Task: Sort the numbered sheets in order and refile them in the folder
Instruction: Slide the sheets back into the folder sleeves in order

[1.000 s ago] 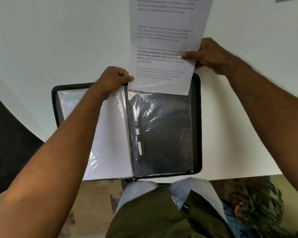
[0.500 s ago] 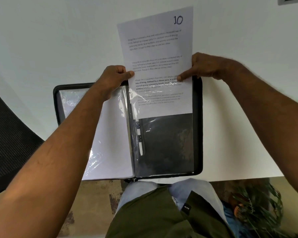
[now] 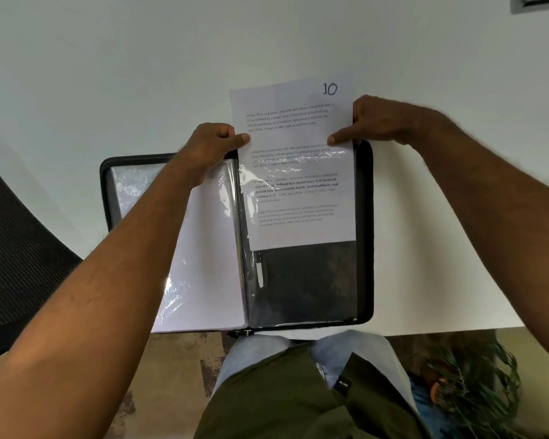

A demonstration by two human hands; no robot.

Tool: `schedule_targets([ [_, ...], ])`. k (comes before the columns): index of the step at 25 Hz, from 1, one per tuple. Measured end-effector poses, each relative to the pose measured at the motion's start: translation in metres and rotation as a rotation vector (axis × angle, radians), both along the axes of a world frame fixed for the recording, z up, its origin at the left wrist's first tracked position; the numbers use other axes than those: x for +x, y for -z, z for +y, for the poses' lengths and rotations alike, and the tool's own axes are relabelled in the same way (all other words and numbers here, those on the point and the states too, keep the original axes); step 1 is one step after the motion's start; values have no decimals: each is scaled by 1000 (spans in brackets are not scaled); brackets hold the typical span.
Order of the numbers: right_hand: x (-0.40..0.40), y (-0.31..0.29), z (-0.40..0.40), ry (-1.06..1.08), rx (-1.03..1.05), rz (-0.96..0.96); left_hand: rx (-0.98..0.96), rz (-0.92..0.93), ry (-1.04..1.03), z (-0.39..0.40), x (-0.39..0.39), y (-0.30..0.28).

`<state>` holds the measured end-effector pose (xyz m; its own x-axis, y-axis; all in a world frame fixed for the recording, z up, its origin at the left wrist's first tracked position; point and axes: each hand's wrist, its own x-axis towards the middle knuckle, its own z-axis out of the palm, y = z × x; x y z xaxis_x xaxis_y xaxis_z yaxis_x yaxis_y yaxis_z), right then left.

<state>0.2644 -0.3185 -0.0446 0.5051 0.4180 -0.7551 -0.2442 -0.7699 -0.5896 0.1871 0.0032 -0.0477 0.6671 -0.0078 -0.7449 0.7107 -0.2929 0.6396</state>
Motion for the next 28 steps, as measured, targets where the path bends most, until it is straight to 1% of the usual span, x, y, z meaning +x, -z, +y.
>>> schedule_targets([
  [2, -3, -4, 3, 24, 47, 24, -6, 3, -14, -1, -1, 0],
  [3, -4, -6, 6, 91, 100, 13, 4, 14, -8, -2, 0, 1],
  [5, -5, -7, 10, 257, 191, -80, 23, 32, 39, -4, -1, 0],
  [6, -4, -5, 10, 286, 197, -118, 31, 31, 57, -4, -1, 0],
  [7, -3, -2, 10, 267, 186, -126, 30, 28, 63, -2, -1, 1],
  [10, -2, 1, 8, 84, 98, -93, 4, 2, 49, 4, 1, 4],
  [13, -5, -1, 5, -44, 43, -29, 20, -11, 38, 0, -1, 3],
  [15, -8, -4, 9, -65, 35, -28, 33, -14, 33, -1, -1, 2],
  [19, -9, -6, 20, 60, 178, -217, 102, -23, 141, 4, -1, 6],
  [23, -12, -4, 29, -87, 123, -254, 91, -58, 160, 2, -2, 8],
  [28, -23, -5, 30, -172, 63, -196, 111, -101, 170, 0, -4, 9],
])
